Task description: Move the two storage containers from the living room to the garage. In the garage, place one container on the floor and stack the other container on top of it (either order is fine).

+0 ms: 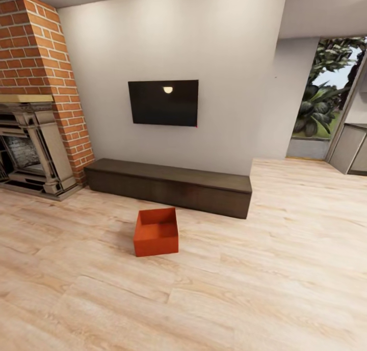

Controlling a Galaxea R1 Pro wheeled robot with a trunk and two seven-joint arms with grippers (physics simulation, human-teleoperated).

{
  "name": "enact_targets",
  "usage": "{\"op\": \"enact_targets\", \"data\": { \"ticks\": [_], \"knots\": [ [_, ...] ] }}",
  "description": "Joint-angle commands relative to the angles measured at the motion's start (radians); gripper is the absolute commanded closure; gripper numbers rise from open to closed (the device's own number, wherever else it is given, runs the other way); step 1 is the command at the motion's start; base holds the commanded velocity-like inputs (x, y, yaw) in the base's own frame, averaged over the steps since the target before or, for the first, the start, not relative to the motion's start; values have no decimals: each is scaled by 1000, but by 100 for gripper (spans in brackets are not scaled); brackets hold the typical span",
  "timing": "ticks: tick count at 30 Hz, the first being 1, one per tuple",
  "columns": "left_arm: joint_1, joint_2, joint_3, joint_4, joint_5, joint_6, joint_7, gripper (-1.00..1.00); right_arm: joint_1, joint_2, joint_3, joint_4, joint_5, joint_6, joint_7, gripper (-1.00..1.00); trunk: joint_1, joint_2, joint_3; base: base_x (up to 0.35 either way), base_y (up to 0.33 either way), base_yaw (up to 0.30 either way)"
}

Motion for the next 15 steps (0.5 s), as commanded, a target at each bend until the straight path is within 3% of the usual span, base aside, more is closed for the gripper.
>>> {"op": "enact_targets", "data": {
  "ticks": [1, 15],
  "knots": [
    [-1, 0, -1, 1, 5, -3, 1, -100, -1, 0, 8, 3, -6, -5, -2, -100, 1, 0, -1, 321, 0, 0],
    [-1, 0, -1, 1, 5, -5, 1, -100, -1, 0, 8, 3, -6, -5, -2, -100, 1, 0, -1, 319, 0, 0]
  ]
}}
